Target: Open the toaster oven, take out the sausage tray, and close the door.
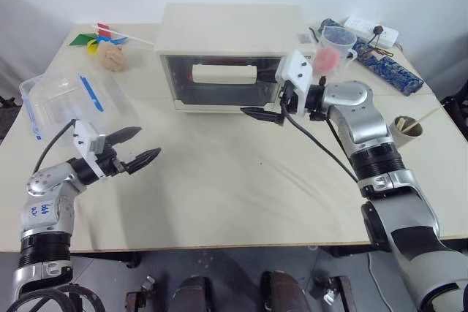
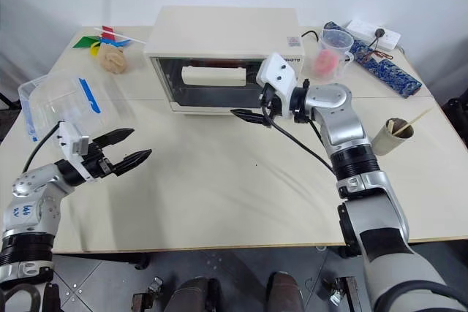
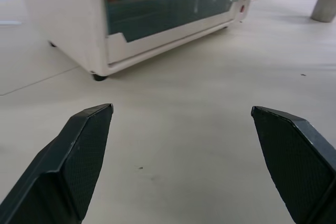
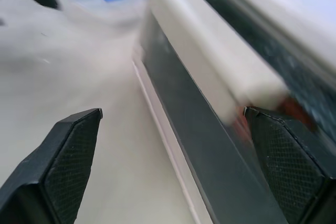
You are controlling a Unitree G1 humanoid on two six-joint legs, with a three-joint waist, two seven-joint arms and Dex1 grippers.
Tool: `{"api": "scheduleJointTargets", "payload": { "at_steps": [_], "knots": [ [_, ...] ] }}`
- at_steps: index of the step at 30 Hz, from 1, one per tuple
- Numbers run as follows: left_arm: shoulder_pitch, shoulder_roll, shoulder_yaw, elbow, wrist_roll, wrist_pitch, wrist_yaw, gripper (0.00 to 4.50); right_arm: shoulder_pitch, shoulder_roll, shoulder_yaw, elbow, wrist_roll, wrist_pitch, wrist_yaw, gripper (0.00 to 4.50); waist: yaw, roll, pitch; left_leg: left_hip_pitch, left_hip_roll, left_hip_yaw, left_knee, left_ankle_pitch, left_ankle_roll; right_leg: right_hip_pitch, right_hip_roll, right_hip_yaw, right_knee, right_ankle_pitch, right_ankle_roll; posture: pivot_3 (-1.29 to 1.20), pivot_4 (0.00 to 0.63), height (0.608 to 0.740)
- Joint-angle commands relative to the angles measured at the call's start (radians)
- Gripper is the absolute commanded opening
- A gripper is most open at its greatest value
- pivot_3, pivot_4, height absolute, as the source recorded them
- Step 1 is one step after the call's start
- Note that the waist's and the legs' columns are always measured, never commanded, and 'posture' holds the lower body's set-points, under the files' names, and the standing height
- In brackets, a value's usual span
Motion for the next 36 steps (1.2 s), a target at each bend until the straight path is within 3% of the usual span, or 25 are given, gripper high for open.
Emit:
{"api": "scheduleJointTargets", "payload": {
  "at_steps": [1,7,10,17,23,36],
  "knots": [
    [0.002,0.031,0.038,0.001,-0.023,0.009,-0.007,4.50,-0.018,0.009,0.005,-0.064,0.010,-0.010,0.056,4.50,-0.002,0.000,0.000,0.000,0.000,0.000,0.000,0.000,0.000,0.000,0.000,0.000,0.000,0.000,0.000,0.00,0.150,0.740],
    [-0.039,0.071,0.056,0.039,-0.027,0.032,-0.022,4.50,0.085,-0.024,0.051,-0.229,0.009,0.055,0.152,4.50,-0.018,0.000,0.000,0.000,0.000,0.000,-0.001,-0.001,-0.001,-0.001,0.000,-0.001,0.001,0.000,0.000,0.00,0.150,0.740],
    [-0.082,0.099,0.074,0.087,-0.065,0.038,-0.099,4.00,0.138,-0.043,0.066,-0.249,-0.024,0.038,0.148,4.50,-0.017,0.000,0.000,0.000,0.000,0.001,-0.001,-0.001,-0.002,-0.003,0.000,-0.001,0.002,0.000,0.000,0.00,0.150,0.740],
    [-0.285,0.154,0.059,0.313,-0.066,0.034,-0.222,1.88,0.186,-0.045,0.064,-0.283,-0.050,0.051,0.108,4.50,-0.008,-0.001,0.000,0.000,0.000,0.001,0.000,-0.001,-0.002,-0.002,0.000,-0.001,0.003,0.000,0.000,0.00,0.150,0.740],
    [-0.497,0.133,-0.004,0.526,-0.001,-0.029,-0.318,0.01,0.223,-0.040,0.060,-0.338,-0.048,0.083,0.073,4.50,-0.007,-0.001,0.000,0.000,0.000,0.001,0.001,-0.001,-0.002,-0.002,0.000,-0.002,0.003,0.000,0.000,0.00,0.150,0.740],
    [-0.734,-0.004,-0.136,0.781,0.154,-0.129,-0.391,0.01,0.348,-0.054,0.037,-0.550,-0.028,0.205,-0.018,4.50,-0.009,-0.002,0.001,-0.001,0.000,0.000,0.001,-0.001,-0.002,-0.002,0.000,-0.003,0.003,0.000,0.000,0.00,0.150,0.740]
  ]
}}
